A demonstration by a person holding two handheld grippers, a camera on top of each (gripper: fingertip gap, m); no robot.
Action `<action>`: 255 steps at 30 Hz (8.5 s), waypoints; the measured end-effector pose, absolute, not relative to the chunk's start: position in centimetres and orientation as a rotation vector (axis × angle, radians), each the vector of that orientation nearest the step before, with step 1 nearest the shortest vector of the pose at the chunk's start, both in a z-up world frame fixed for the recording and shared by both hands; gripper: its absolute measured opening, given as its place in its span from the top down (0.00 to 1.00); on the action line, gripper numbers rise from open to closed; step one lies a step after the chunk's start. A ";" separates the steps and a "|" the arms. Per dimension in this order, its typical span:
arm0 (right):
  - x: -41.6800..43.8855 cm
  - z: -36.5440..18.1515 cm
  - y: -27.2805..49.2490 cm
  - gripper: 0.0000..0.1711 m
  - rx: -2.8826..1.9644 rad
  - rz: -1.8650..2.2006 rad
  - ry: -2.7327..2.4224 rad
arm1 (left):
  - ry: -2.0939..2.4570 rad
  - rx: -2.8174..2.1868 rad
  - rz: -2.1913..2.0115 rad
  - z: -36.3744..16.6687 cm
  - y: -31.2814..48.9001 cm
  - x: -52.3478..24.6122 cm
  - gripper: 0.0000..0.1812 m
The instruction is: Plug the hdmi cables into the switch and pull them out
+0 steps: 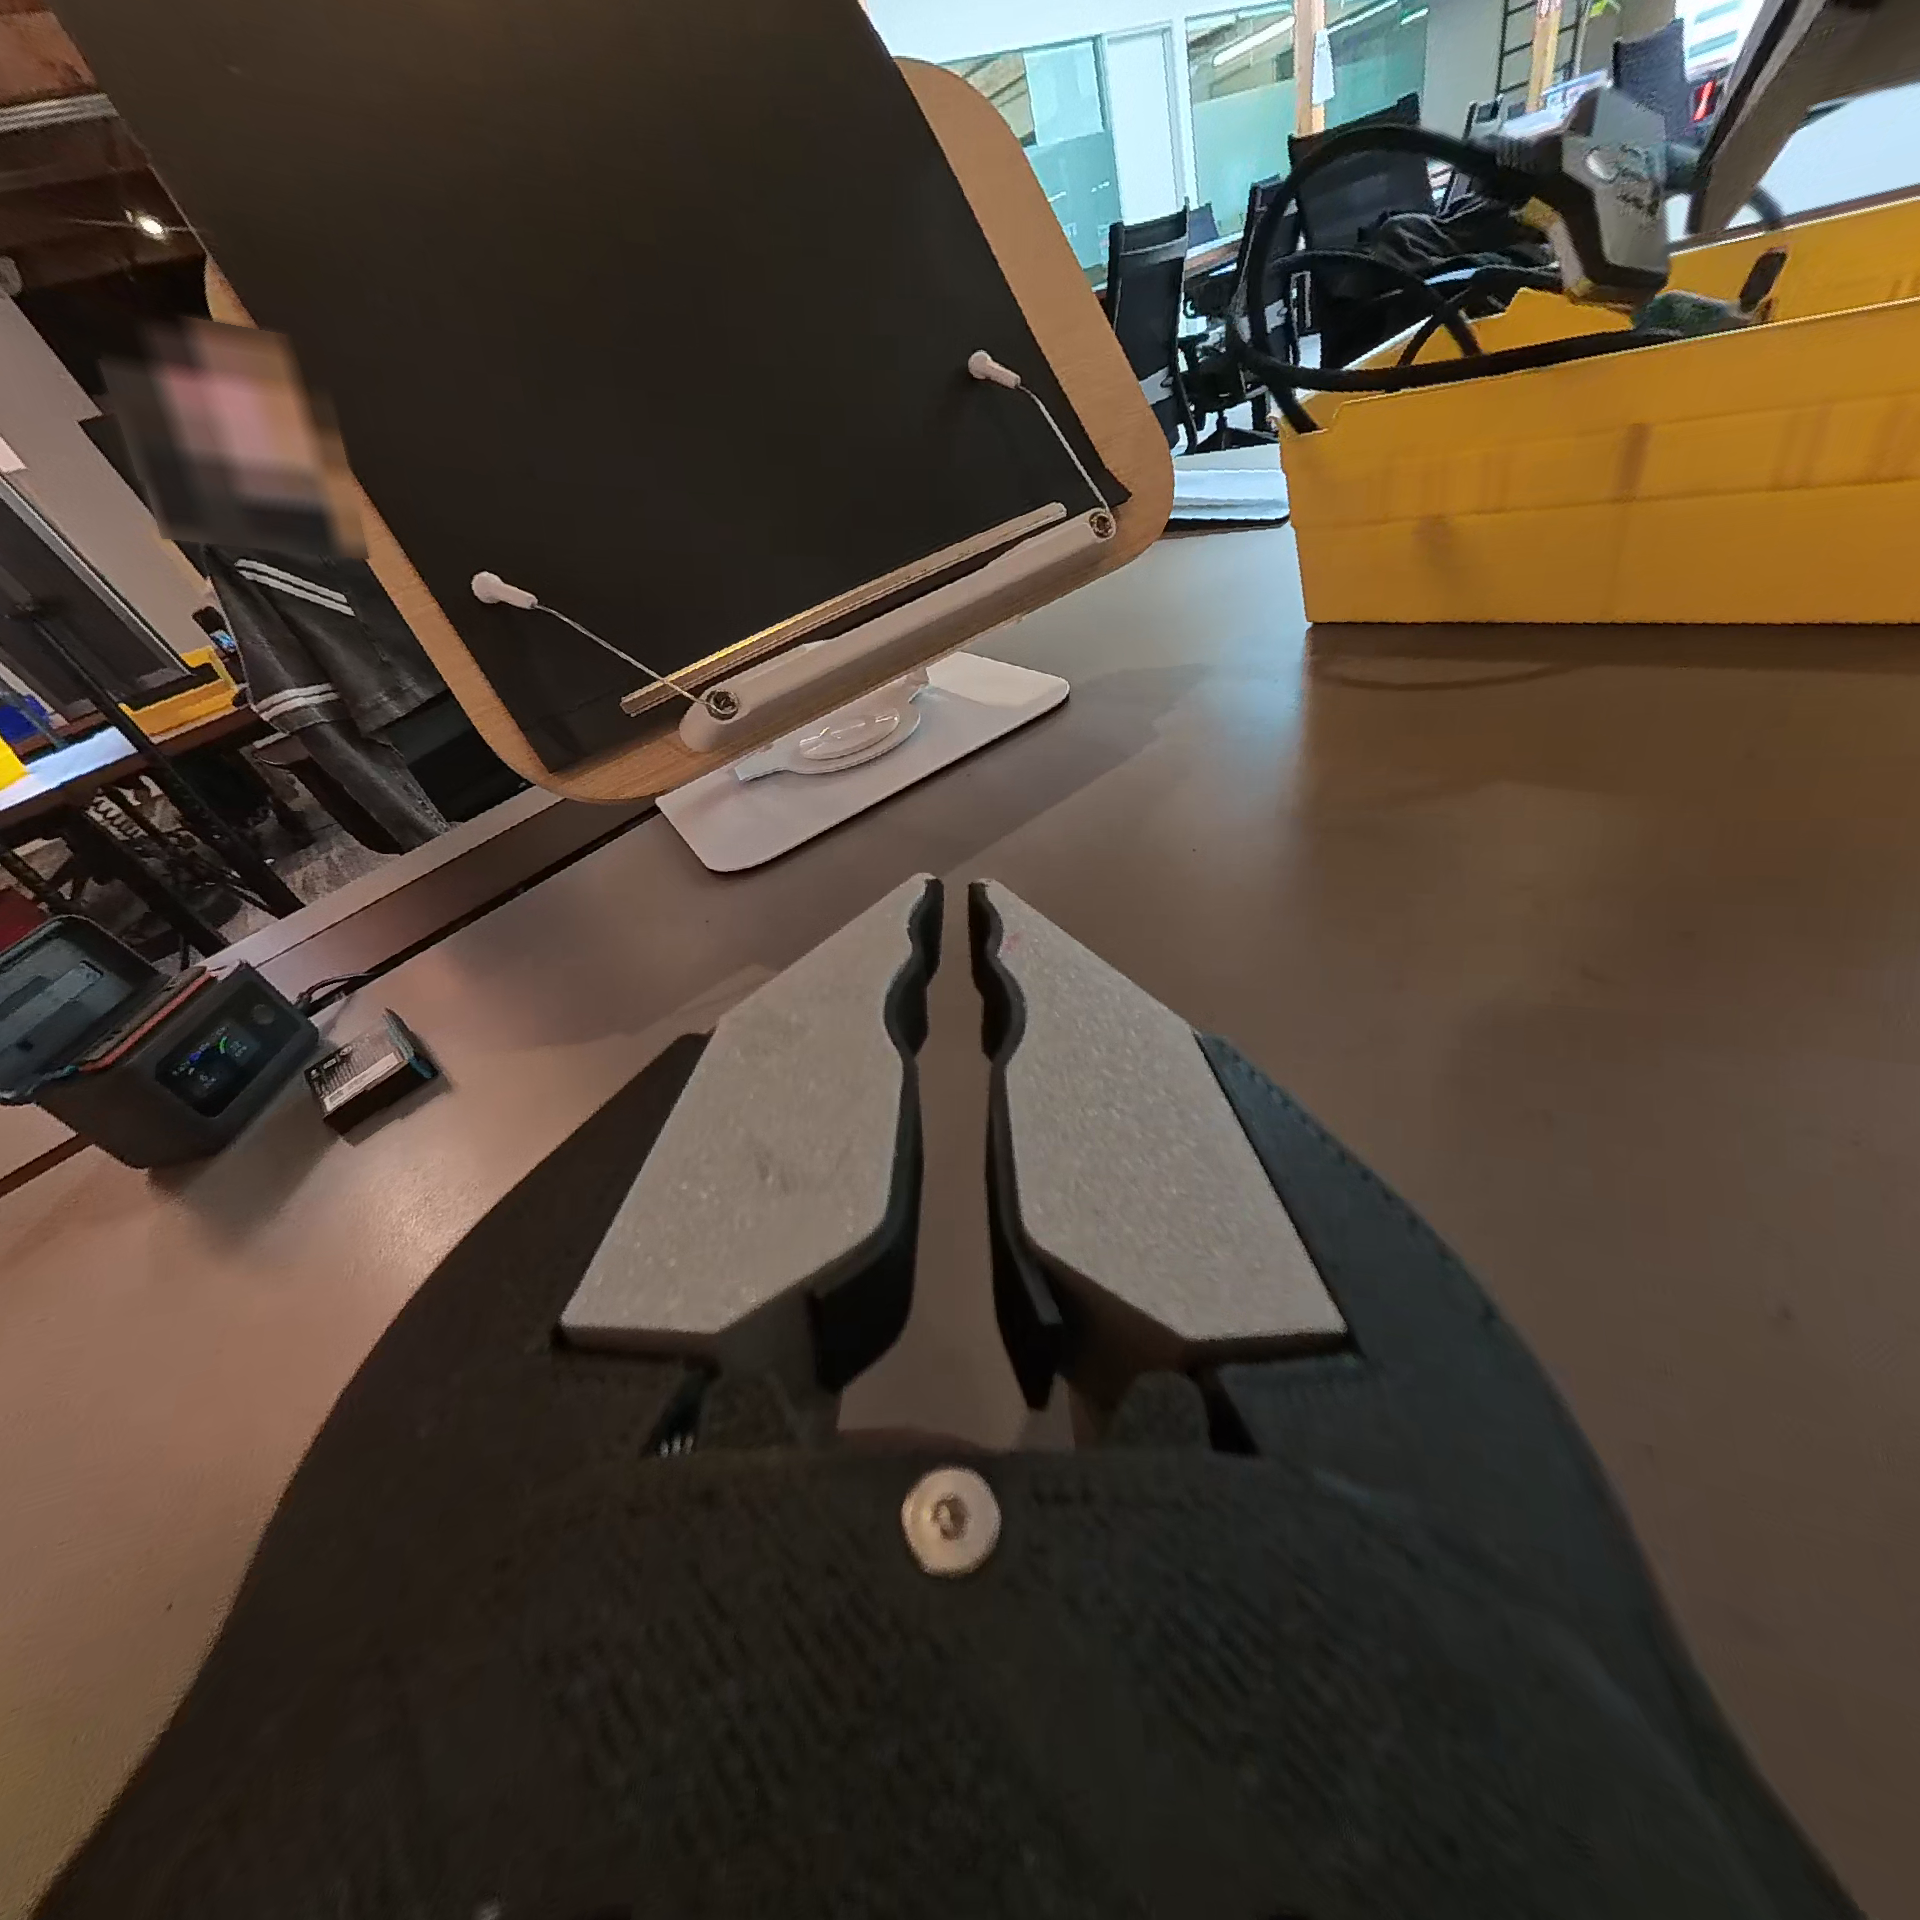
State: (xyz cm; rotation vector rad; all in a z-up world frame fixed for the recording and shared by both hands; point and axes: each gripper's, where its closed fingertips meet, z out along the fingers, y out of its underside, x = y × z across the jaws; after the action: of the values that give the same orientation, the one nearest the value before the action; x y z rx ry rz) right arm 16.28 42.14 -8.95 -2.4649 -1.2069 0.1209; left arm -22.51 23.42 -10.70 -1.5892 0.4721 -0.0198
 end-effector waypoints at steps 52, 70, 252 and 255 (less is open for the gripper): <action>12.6 -1.7 30.9 0.59 -1.812 0.782 -0.864 | 0.452 -1.790 -0.013 -13.5 23.4 -22.0 0.74; 11.6 -10.3 26.3 0.55 -1.826 0.545 -0.897 | 0.051 -2.044 0.053 -10.9 6.0 -33.5 0.47; 15.4 -12.4 24.4 0.91 -2.176 0.350 -0.834 | -0.001 -2.158 -0.116 -12.6 9.2 -31.1 0.79; 16.5 -8.4 23.7 0.87 -2.056 0.423 -0.763 | 0.002 -2.061 -0.114 -9.8 8.5 -31.3 0.76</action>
State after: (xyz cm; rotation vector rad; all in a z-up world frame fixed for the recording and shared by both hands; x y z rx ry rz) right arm 16.54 23.67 -8.44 -2.0555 -0.7630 0.4227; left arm -31.34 8.53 -9.76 -2.0610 0.0018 -0.1135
